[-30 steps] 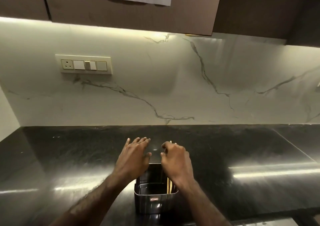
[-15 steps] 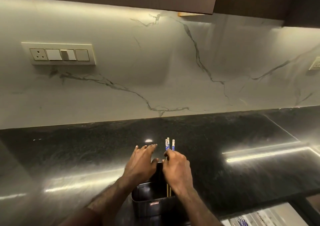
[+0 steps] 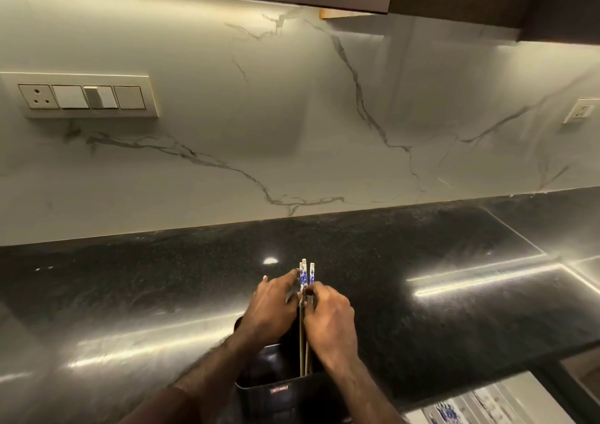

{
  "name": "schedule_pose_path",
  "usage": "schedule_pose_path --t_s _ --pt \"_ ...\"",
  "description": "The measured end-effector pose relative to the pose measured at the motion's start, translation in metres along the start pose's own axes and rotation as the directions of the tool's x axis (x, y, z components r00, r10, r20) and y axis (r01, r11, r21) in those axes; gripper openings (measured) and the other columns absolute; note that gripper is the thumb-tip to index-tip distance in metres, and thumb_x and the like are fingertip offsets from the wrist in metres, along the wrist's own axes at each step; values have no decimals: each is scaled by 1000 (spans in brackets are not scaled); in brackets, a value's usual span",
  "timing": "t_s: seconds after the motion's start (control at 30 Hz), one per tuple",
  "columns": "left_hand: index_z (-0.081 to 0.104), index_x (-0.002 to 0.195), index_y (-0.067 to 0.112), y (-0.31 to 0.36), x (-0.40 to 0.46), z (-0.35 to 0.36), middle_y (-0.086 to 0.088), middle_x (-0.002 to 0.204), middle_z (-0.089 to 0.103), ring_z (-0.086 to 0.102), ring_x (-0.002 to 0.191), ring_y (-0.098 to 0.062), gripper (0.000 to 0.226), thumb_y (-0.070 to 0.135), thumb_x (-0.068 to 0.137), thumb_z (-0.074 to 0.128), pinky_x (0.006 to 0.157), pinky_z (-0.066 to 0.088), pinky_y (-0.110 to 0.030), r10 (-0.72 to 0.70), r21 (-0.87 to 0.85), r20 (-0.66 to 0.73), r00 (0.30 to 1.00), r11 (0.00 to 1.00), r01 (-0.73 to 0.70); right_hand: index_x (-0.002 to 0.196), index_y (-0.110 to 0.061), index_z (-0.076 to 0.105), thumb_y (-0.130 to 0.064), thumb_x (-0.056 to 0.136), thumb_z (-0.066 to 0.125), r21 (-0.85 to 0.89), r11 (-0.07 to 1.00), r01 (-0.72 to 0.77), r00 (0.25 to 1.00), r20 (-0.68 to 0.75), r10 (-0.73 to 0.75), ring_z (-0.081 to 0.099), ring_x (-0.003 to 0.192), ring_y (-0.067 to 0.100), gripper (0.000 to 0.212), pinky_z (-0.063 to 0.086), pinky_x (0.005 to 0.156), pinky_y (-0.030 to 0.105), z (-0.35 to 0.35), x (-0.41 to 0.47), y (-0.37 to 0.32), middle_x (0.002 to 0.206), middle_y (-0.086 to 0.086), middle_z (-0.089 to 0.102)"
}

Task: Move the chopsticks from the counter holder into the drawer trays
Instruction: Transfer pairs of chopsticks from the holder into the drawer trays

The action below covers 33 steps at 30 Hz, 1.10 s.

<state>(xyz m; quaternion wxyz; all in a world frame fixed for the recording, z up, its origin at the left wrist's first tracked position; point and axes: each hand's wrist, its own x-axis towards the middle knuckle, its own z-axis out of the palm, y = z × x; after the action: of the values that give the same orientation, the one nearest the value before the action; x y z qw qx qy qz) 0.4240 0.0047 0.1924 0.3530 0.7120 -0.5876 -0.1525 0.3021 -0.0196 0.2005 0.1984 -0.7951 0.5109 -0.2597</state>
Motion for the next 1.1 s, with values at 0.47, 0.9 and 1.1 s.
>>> schedule_pose_path --t_s 0.47,0.9,1.1 --pt "73 100 17 1 23 -4 12 76 75 72 77 -1 27 6 77 79 70 55 -14 -256 -478 46 966 843 246 101 -22 58 -9 92 52 51 998 -29 995 101 24 61 72 10 16 41 60 23 -8 9 1 82 -6 66" --pt "64 112 2 16 9 -11 -16 97 75 73 90 -26 38 -7 77 74 80 60 -31 -246 -705 81 966 671 230 86 -30 44 -13 89 65 228 970 -90 980 194 46 65 71 6 27 51 57 18 -13 16 12 84 -6 64" --pt "62 121 16 34 10 -25 -16 92 76 74 88 -27 48 -7 79 71 76 60 -31 -158 -725 6 987 680 113 88 -29 47 -19 83 75 400 899 -176 963 260 73 67 74 5 30 51 61 18 -22 20 13 85 -3 69"
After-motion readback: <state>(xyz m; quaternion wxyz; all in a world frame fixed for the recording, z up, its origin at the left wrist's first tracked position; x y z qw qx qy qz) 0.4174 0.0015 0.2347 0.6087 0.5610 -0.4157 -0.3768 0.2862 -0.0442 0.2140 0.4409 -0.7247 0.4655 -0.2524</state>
